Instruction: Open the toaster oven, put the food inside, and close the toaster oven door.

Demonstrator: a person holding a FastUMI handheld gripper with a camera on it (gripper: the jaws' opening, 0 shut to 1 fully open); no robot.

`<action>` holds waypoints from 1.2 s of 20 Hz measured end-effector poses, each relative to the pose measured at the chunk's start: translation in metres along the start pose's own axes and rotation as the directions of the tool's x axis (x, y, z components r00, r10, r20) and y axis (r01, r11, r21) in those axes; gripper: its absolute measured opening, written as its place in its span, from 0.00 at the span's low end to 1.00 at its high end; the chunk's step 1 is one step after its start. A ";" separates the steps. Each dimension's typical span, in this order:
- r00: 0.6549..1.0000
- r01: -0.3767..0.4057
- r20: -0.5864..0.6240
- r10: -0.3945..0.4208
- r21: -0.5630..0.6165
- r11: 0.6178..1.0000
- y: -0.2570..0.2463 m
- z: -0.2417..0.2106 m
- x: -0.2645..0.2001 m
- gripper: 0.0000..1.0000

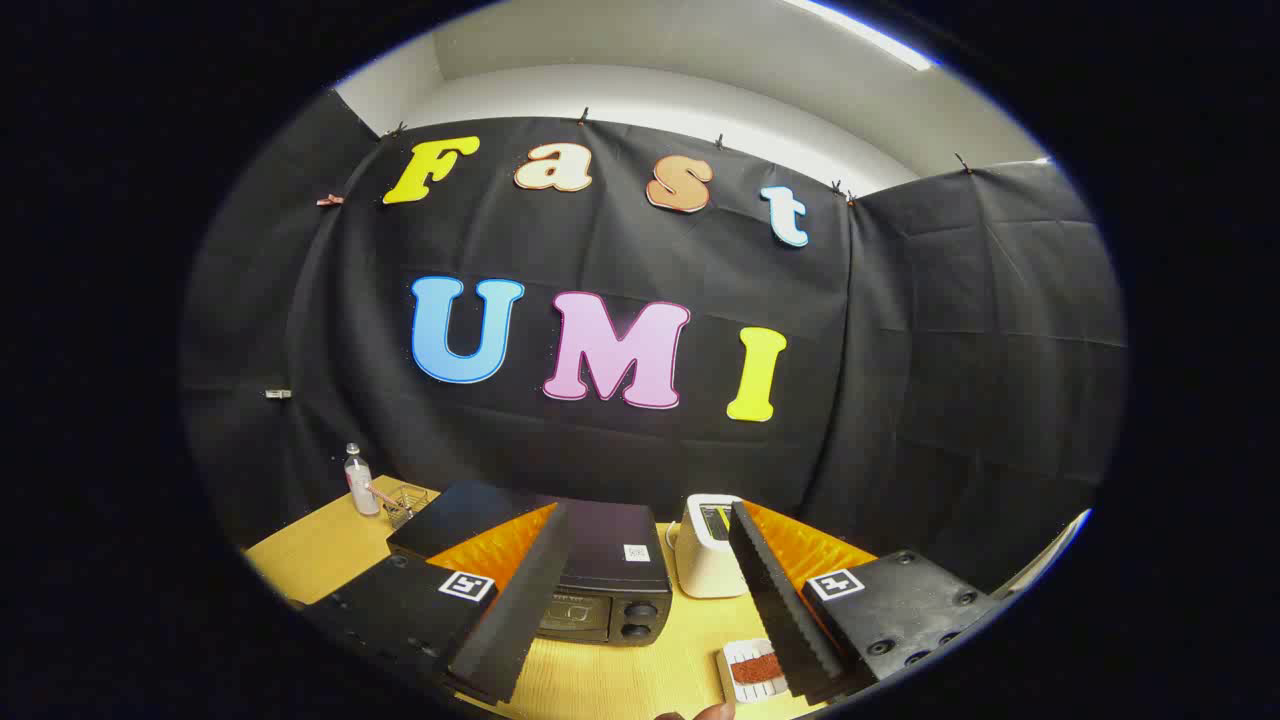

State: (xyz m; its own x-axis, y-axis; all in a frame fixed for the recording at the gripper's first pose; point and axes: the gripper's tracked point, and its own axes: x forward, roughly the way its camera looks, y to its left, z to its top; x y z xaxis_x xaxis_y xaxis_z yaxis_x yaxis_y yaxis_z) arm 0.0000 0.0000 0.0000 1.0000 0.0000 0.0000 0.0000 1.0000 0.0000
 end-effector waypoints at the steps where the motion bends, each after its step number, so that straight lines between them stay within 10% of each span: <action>1: 1.000 -0.001 0.002 0.001 -0.006 1.000 0.001 0.000 0.000 0.97; 24: 0.996 -0.084 -0.032 0.086 0.053 0.995 0.079 -0.032 0.019 0.97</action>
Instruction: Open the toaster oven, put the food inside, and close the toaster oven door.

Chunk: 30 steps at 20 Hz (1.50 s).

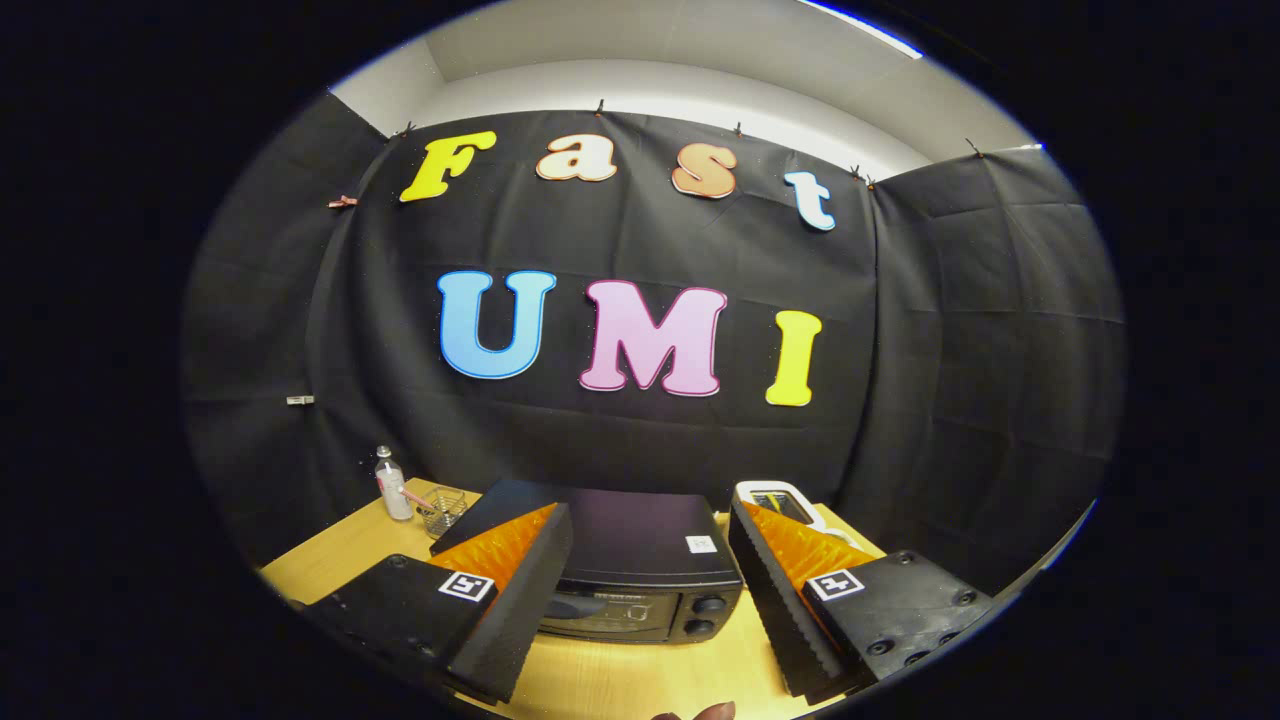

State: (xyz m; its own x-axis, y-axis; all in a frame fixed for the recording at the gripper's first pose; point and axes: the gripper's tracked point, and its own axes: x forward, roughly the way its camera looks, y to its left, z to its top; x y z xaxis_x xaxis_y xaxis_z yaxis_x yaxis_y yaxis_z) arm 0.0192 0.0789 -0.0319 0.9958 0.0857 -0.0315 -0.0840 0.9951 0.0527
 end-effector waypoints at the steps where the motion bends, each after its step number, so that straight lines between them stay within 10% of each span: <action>1: 1.000 -0.008 -0.004 0.008 0.002 1.000 0.008 -0.009 0.006 0.97; 16: 0.986 -0.011 -0.168 0.022 0.064 0.998 0.070 -0.131 0.079 0.98; 30: 0.976 -0.019 -0.213 0.037 0.088 0.996 0.074 -0.155 0.041 0.97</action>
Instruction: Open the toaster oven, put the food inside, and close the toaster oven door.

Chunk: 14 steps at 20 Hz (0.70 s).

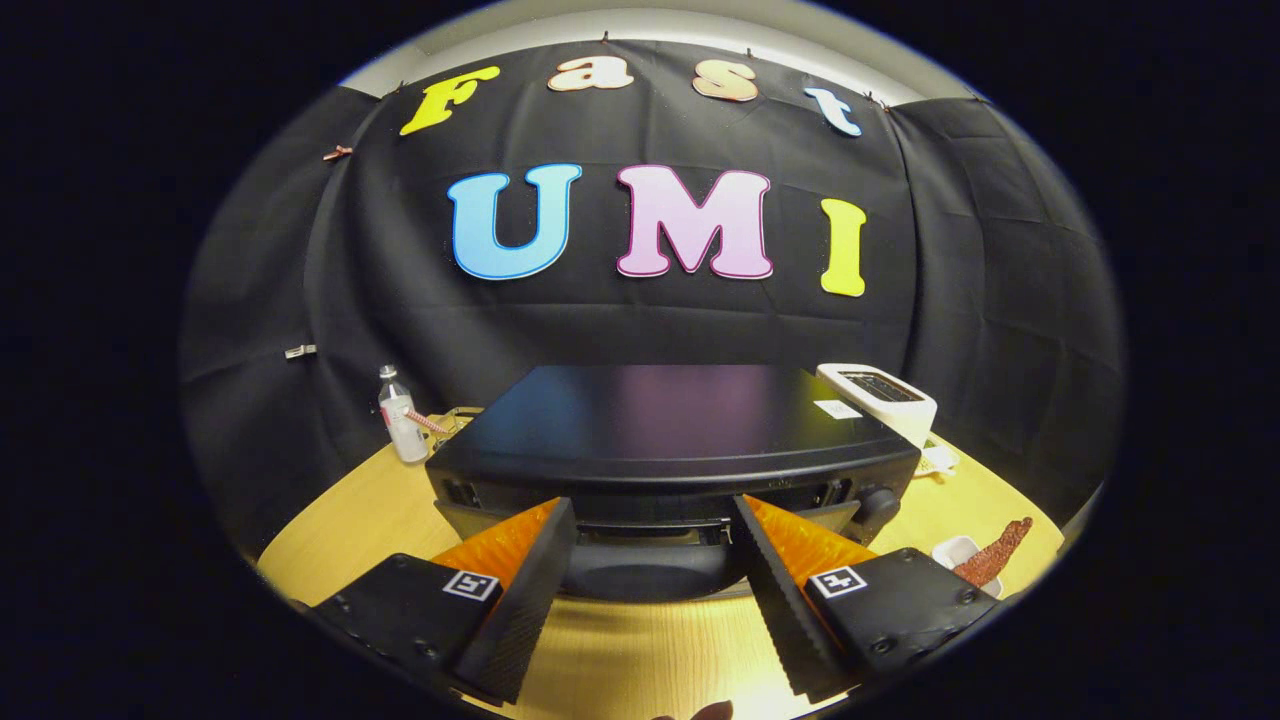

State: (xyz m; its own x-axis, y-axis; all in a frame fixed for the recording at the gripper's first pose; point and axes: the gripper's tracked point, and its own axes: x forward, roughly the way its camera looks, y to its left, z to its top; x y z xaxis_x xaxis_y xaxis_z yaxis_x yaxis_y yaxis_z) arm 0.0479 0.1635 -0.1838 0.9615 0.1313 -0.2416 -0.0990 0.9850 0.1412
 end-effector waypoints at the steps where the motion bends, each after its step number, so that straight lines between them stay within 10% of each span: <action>1: 1.000 -0.003 -0.011 0.003 0.004 1.000 0.000 -0.006 -0.007 0.96; 14: 0.974 -0.025 -0.227 0.016 -0.039 0.999 -0.004 -0.083 -0.061 0.96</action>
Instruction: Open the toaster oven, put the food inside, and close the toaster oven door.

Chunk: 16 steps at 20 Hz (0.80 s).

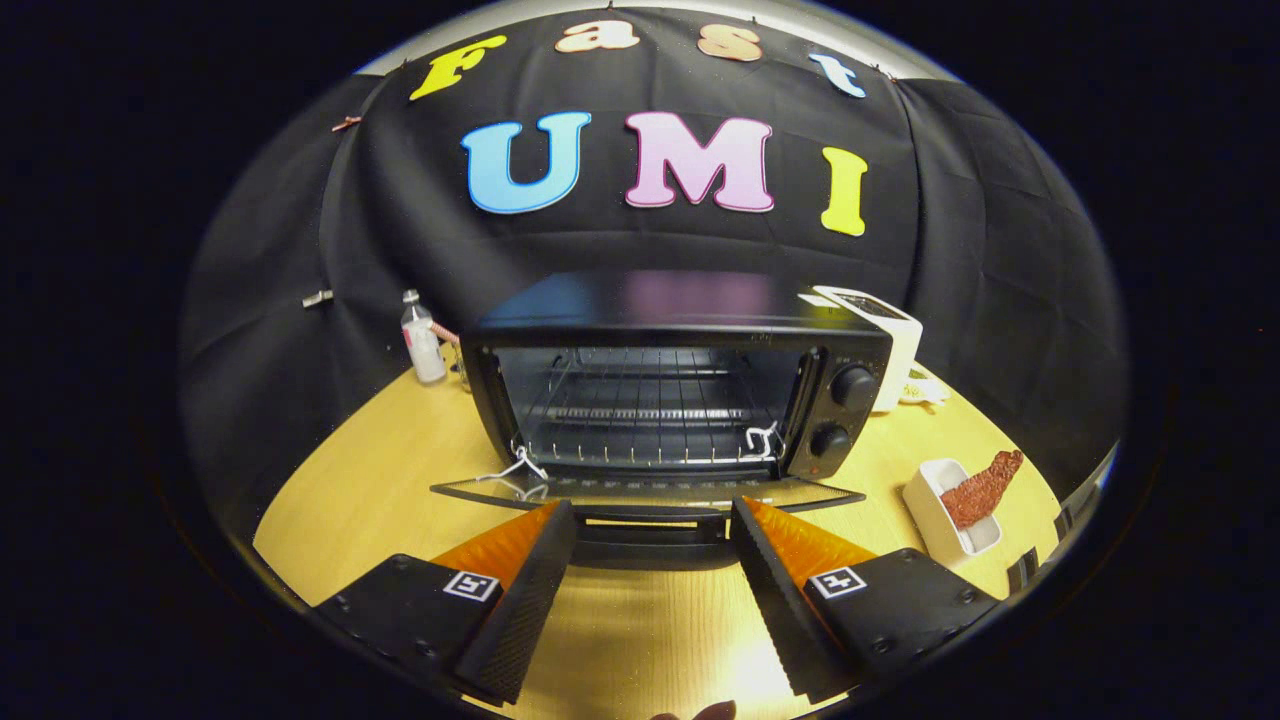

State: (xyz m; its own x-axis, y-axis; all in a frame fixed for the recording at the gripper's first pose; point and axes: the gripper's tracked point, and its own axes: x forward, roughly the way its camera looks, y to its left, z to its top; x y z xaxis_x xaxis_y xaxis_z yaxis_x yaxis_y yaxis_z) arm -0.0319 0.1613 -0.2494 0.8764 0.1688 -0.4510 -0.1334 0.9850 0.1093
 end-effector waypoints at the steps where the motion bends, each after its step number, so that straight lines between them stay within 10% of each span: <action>1: 1.000 -0.002 -0.024 0.002 -0.005 1.000 0.000 -0.010 -0.002 0.97; 16: 0.989 -0.073 -0.128 0.073 0.007 0.997 -0.016 -0.043 -0.011 0.96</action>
State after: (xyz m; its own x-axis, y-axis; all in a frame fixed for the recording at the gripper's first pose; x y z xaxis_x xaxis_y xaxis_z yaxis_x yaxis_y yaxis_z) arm -0.0592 0.1452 -0.2841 0.7978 0.2437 -0.5515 -0.1938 0.9698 0.1481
